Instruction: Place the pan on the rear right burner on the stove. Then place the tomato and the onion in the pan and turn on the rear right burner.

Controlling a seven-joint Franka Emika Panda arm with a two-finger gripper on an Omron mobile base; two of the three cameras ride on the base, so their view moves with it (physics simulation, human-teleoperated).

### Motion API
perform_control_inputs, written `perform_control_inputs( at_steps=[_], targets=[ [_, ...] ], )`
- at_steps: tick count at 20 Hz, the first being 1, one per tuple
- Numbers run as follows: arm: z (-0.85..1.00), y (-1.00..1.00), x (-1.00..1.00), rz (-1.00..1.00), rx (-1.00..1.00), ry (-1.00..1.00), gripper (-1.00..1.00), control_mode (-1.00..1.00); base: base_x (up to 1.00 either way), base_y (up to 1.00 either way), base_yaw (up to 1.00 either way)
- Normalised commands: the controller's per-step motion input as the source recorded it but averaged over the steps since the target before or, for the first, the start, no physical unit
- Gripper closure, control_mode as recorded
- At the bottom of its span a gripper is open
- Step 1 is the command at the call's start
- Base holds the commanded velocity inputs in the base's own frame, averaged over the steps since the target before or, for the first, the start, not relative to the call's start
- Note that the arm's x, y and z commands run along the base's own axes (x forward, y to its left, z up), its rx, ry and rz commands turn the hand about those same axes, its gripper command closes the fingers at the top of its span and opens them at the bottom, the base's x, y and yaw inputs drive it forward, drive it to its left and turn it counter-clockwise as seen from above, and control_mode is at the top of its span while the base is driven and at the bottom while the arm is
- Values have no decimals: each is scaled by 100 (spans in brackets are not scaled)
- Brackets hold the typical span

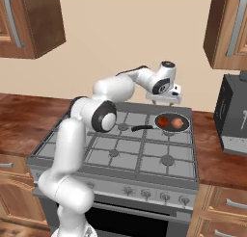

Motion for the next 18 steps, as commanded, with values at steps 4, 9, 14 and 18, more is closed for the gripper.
perform_control_inputs(
  at_steps=[4, 9, 14, 18],
  targets=[
    [56, 44, -81, -5, 0, 0, -100, -100, 0, 0, 0],
    [37, 40, -100, -5, -1, 0, -100, -100, 0, 0, 0],
    [42, 13, -100, -3, -2, -3, -100, -100, 0, 0, 0],
    [53, 0, -100, 0, -3, -11, -100, -100, 0, 0, 0]
  ],
)
